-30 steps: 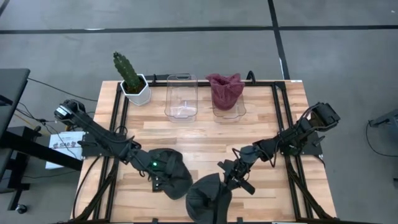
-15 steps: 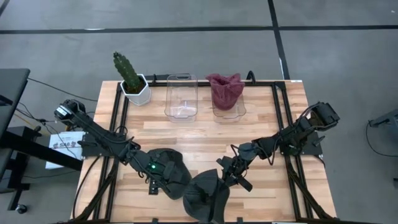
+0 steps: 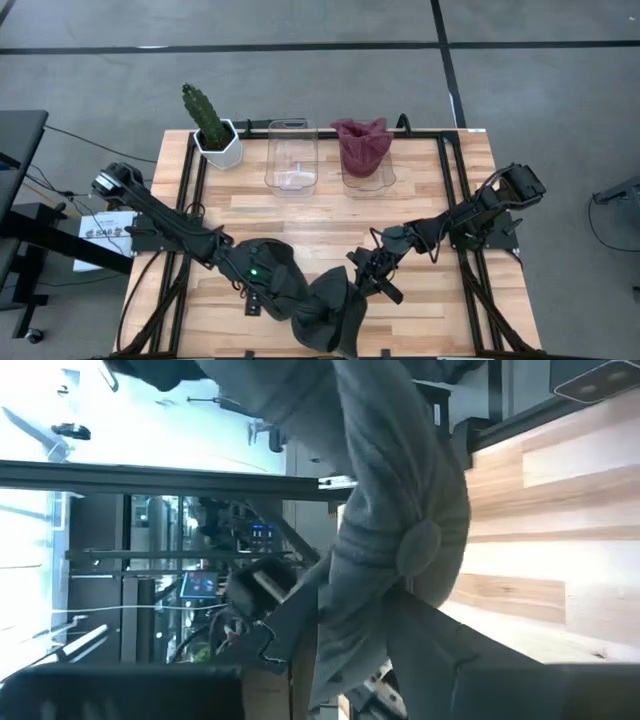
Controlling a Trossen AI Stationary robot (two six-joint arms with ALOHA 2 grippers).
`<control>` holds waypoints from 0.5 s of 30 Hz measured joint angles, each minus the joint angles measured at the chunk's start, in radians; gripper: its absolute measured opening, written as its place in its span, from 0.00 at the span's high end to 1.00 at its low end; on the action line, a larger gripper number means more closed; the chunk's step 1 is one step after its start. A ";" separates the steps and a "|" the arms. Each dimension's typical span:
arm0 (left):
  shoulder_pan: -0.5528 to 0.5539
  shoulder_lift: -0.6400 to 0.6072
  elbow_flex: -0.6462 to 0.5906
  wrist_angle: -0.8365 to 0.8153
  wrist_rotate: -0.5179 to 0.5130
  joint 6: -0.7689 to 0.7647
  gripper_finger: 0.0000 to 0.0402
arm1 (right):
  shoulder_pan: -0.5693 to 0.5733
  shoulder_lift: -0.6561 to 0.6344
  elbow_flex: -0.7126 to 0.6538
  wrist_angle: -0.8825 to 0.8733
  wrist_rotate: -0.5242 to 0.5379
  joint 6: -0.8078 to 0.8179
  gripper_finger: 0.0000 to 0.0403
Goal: Pick & Place hat
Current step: Put the right black cap into the left transparent bin
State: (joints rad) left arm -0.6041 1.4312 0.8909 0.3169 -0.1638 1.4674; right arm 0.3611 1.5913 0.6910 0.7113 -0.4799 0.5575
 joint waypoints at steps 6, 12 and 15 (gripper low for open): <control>0.000 0.013 0.000 0.024 -0.012 0.000 0.72 | -0.010 0.000 0.003 0.000 -0.018 -0.006 0.99; 0.000 0.013 0.000 0.033 -0.090 -0.009 0.79 | -0.010 0.000 0.003 -0.005 -0.018 -0.026 0.99; -0.001 0.011 0.000 0.036 -0.102 -0.045 0.93 | -0.010 0.000 0.003 -0.007 -0.018 -0.035 0.99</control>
State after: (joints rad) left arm -0.6054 1.4419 0.8909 0.3531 -0.2661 1.4225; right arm 0.3515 1.5913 0.6945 0.7044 -0.4979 0.5228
